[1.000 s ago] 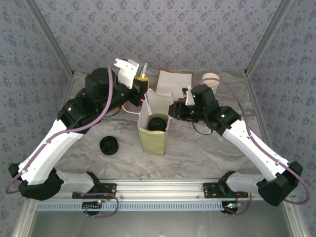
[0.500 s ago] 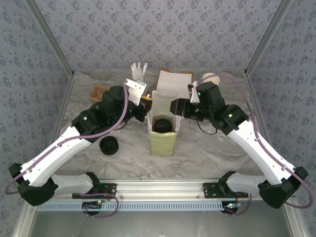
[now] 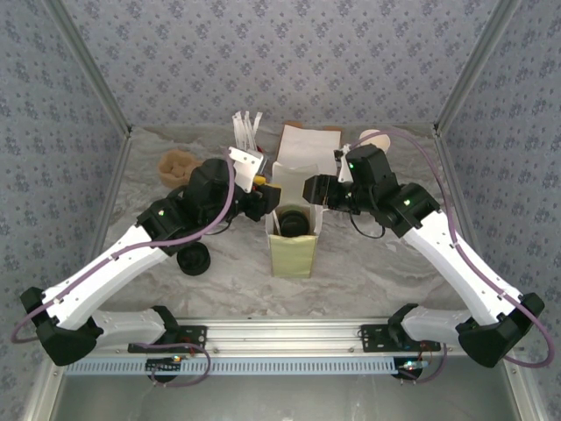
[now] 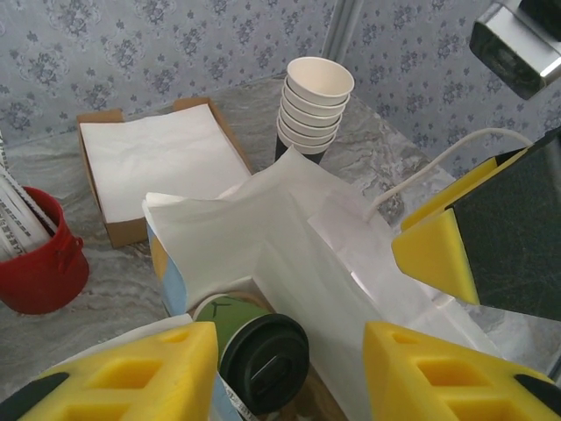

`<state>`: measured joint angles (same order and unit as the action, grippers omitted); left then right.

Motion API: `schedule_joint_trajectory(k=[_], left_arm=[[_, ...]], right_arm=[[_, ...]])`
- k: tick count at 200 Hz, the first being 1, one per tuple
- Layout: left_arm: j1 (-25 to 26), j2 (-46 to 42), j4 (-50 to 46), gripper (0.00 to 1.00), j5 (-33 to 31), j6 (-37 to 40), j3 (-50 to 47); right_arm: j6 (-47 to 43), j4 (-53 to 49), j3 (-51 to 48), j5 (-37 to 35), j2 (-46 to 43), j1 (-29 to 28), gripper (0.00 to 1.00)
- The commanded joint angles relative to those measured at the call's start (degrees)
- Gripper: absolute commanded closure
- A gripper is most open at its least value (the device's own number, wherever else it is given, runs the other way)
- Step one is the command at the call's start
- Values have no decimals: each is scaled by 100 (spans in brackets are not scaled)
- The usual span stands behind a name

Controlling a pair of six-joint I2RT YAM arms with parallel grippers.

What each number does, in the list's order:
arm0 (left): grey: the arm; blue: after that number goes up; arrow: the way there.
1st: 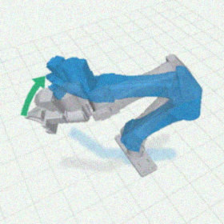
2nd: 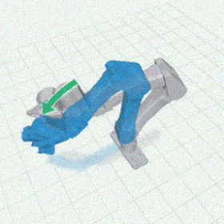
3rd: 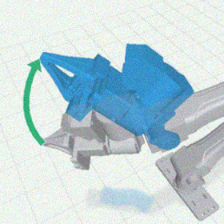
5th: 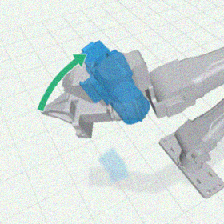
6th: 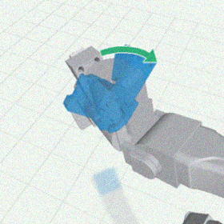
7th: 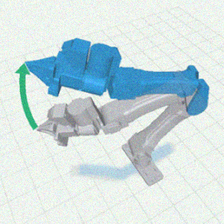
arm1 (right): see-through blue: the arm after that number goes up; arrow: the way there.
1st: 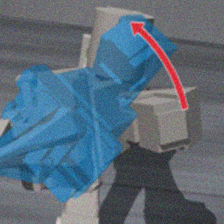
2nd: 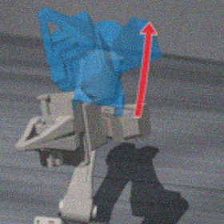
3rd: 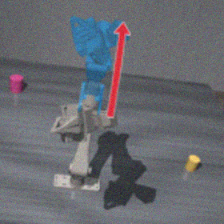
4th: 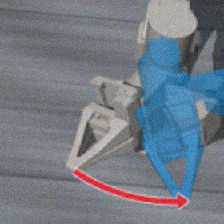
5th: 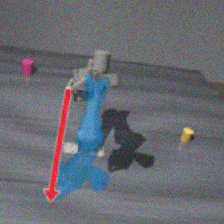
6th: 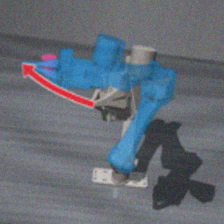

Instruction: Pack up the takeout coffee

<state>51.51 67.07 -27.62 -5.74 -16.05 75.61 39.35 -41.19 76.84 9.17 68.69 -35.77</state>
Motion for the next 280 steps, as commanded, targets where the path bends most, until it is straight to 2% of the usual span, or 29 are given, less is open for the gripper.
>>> schedule_joint_trajectory(k=[1,34,74,113,150,172,189,227,280], left_arm=[[26,-147,-48,50,-196,81,258],[18,-60,-526,48,-409,153,587],[20,-4,-678,47,-485,159,621],[18,-32,-707,46,-478,140,595],[0,-165,-771,46,-577,111,552],[-17,-309,-854,46,-667,118,544],[-26,-462,-899,45,-729,120,514],[-38,-775,-1041,45,-880,138,463],[-68,-1036,-1270,45,-1038,145,406]], right_arm=[[-109,-212,-129,-265,-107,5,38],[-134,-298,-325,-399,-236,74,36],[-138,-284,-472,-432,-268,114,32],[-160,-263,-468,-396,-104,98,33],[-128,-180,-361,-262,214,19,47],[-86,62,-370,-68,350,-68,65],[-34,242,-367,-12,449,-142,74],[32,722,-356,59,756,-306,83],[405,1325,-24,-166,1414,-642,86]])
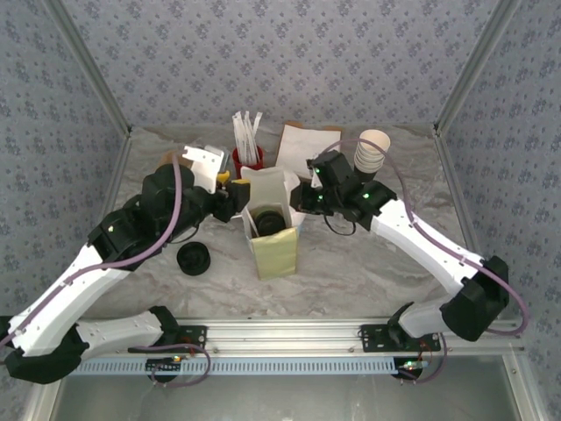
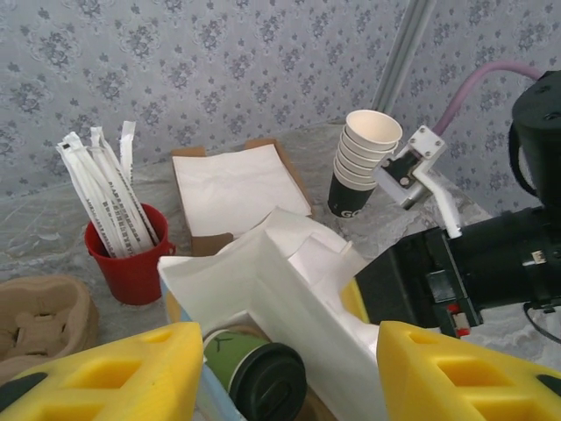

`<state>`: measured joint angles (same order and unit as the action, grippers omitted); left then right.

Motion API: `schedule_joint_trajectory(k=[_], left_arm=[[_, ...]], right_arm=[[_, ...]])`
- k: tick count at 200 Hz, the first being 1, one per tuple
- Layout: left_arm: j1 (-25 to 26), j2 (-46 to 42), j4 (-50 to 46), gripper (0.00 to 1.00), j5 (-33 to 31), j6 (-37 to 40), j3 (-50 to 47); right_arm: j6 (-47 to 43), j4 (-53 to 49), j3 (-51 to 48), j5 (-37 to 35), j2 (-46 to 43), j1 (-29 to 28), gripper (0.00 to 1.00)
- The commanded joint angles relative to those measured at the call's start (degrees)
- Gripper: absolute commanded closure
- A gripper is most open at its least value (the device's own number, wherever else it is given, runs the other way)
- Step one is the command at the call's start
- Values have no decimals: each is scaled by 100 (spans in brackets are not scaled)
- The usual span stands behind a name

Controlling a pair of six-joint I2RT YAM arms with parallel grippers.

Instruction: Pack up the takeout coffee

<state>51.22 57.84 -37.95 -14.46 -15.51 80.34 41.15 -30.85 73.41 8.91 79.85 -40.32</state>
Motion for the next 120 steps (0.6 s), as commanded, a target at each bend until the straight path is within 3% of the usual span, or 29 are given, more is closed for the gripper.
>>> schedule_joint_trajectory(k=[1,60,83,120], left_arm=[[-37,-124,-238,45,-168,91,-64],[-81,-273,-309,44,-233,66,-134],[-99,-299,-340,44,-256,52,-123],[-99,-344,-341,44,-264,14,-147]], right_arm=[[231,291,330,-146,309,-192,86],[483,440,834,-456,903,-423,83],[370,242,1105,-376,1040,-447,72],[89,-183,1302,-331,961,-433,44]])
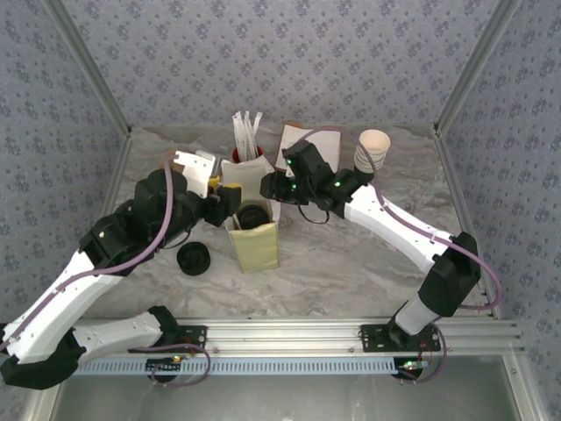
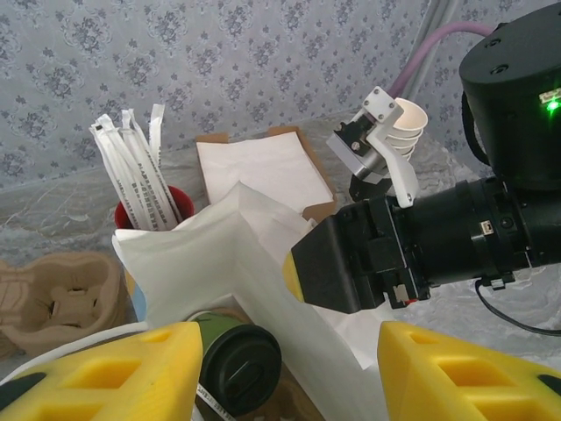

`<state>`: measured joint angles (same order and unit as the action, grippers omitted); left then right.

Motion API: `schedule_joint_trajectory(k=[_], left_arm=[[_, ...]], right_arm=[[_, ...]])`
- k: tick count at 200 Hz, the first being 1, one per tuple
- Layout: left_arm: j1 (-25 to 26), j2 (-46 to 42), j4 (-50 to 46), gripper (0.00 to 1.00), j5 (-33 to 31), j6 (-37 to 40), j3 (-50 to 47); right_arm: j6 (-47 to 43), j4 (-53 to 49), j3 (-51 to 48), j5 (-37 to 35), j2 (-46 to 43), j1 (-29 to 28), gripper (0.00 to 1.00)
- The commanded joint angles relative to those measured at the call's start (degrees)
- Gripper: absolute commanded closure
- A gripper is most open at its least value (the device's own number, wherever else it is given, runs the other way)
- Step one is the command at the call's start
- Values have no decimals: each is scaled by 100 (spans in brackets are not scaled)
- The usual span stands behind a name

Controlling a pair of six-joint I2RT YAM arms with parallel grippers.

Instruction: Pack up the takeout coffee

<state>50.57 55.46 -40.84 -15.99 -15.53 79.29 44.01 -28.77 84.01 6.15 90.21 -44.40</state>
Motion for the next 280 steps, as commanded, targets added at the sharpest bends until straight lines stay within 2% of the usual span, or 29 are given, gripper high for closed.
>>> schedule_joint_trajectory(k=[1,27,69,143,204,234,252,280], left_arm=[[-36,-106,-54,44,-108,15,-44],[-43,-95,-21,45,-71,-20,-79],[-41,-84,-20,44,-30,-20,-62],[-39,-79,-21,45,-35,-12,-47],[-87,202,-36,45,-73,-32,-25],[-712,361,-272,45,59,-648,-66],[-724,614,-335,41,163,-903,56],[-696,1249,-609,41,419,-1204,416]], right_arm=[[-207,-396,245,-54,-84,-25,44],[-418,-711,313,48,-246,30,32],[-704,-901,318,354,-615,224,21],[-1026,-1148,474,709,-944,537,9],[-1099,-1201,513,811,-796,525,5],[-1111,-1200,481,799,-826,503,4],[-1107,-1149,443,808,-832,485,4],[-1104,-1080,398,826,-826,470,4]])
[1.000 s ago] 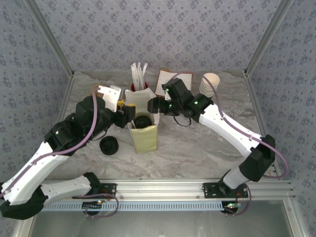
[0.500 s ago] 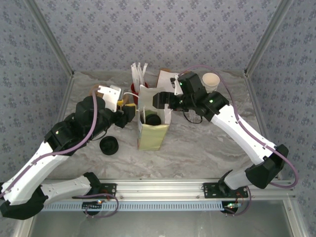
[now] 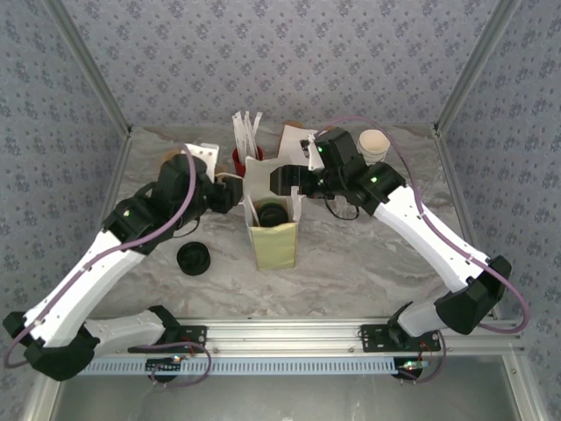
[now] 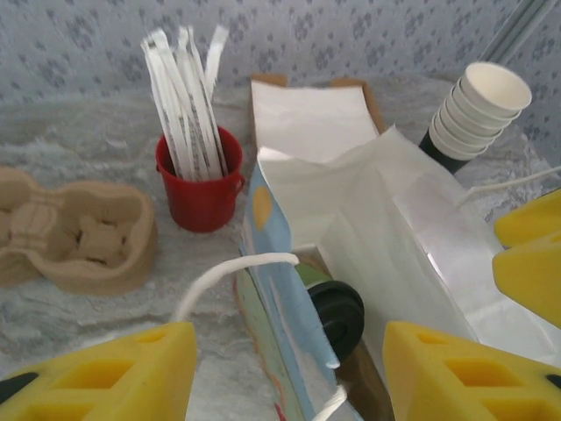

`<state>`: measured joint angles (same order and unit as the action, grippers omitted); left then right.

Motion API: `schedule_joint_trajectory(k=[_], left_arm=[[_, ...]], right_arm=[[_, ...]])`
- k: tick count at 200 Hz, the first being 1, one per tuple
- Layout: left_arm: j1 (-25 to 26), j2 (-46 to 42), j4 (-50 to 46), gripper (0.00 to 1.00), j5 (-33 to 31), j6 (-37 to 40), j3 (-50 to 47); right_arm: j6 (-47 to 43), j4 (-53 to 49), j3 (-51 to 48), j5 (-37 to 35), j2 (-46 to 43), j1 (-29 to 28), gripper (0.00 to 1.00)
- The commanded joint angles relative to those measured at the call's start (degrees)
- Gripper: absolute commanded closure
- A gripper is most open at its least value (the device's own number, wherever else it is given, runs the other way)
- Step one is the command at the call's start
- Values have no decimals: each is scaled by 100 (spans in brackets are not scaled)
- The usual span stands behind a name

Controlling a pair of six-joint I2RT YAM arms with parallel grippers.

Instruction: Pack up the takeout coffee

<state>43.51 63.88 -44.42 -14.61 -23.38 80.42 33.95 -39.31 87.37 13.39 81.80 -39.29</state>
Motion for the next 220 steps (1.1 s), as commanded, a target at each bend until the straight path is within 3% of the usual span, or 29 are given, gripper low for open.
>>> schedule_joint_trajectory(k=[1,50,142,172,220], left_arm=[[14,425,-255,41,283,-430,305],[31,964,-533,43,35,-673,448],[33,1315,-557,71,-341,-851,334],[22,1318,-505,86,-324,-870,299],[-28,1229,-592,94,-391,-853,333]], right_arm=[[-95,-21,61,98,18,-38,4],[-82,34,-1,128,13,-44,3],[-90,86,-92,223,-76,0,3],[-173,30,-213,263,-187,79,2],[-418,51,-725,453,-642,394,1]])
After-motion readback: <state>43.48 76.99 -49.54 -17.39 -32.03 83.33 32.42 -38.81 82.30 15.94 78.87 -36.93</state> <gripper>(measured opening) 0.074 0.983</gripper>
